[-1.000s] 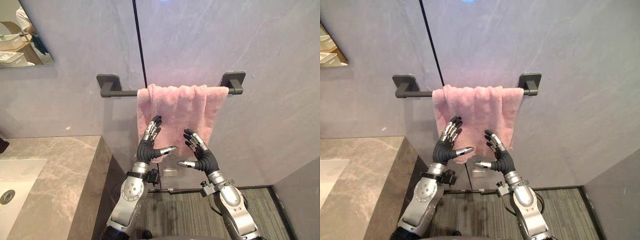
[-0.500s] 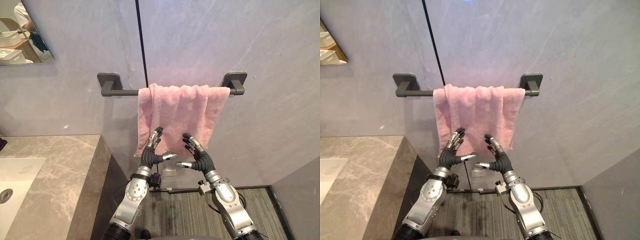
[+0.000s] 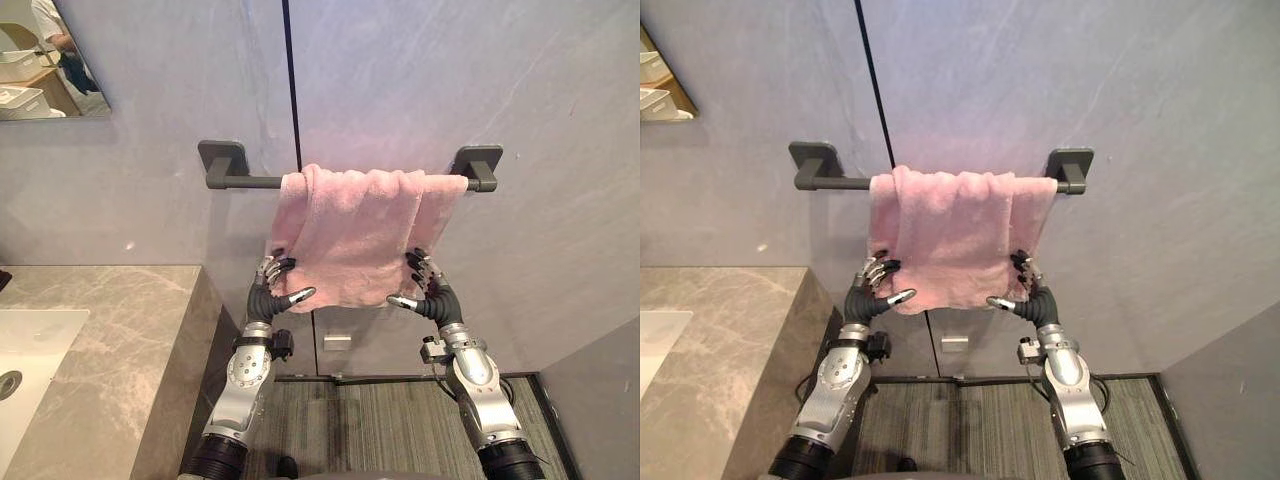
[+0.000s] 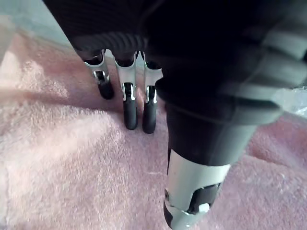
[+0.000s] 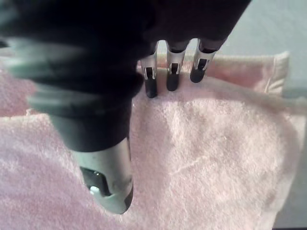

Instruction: Organize washtable

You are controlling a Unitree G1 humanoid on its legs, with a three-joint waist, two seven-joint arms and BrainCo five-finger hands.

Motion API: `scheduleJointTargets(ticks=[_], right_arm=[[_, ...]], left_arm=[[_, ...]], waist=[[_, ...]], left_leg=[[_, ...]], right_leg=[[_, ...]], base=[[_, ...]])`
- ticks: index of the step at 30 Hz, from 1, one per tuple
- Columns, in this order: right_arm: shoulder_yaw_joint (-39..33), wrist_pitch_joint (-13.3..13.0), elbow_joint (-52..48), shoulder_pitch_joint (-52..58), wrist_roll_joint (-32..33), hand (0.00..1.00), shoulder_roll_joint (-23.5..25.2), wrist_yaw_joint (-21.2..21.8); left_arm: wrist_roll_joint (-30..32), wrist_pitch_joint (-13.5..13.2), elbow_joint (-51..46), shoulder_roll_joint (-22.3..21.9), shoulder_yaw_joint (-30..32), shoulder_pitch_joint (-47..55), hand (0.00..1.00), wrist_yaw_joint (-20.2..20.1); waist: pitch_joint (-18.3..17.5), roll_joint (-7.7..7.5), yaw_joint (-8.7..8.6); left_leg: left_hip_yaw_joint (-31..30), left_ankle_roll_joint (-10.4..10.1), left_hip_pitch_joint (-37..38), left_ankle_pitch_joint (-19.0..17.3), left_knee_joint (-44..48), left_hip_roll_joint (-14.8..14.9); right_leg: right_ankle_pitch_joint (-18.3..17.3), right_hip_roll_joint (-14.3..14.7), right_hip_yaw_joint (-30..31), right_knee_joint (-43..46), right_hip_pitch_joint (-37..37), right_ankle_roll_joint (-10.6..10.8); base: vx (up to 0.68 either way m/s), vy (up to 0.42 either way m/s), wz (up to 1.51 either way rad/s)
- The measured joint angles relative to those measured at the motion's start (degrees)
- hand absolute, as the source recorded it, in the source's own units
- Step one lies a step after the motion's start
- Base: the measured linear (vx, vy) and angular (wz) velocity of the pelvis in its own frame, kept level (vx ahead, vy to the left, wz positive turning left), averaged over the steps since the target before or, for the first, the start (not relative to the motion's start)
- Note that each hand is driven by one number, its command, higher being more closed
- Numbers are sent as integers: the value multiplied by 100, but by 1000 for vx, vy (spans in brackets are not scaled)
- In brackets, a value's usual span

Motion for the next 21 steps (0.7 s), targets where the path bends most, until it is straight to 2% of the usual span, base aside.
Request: scheduleJointTargets(ticks=[4, 11, 21], right_arm=[[-143, 116, 221, -118, -1, 0, -8, -91], [-326, 125, 417, -232, 3, 0, -9, -183], [-1022, 141, 776, -290, 19, 0, 11, -277]], left_arm=[[-53, 1, 85, 2, 200, 0, 0, 5], [-143, 9, 144, 2, 421, 0, 0, 4], [-165, 104, 428, 17, 922, 8, 0, -3]], waist=[[-3, -14, -1], [-4, -60, 4], [8, -77, 1]], left_leg=[[-43, 3, -29, 16, -8, -2], [-81, 0, -55, 24, -7, -5], [-113, -1, -79, 24, -34, -13]], right_leg=[[1, 0, -40, 1, -10, -1], [2, 1, -80, -9, -12, -3], [34, 4, -118, -92, 9, -10]], base=[[-28, -10, 5], [-6, -4, 2], [-3, -1, 0]])
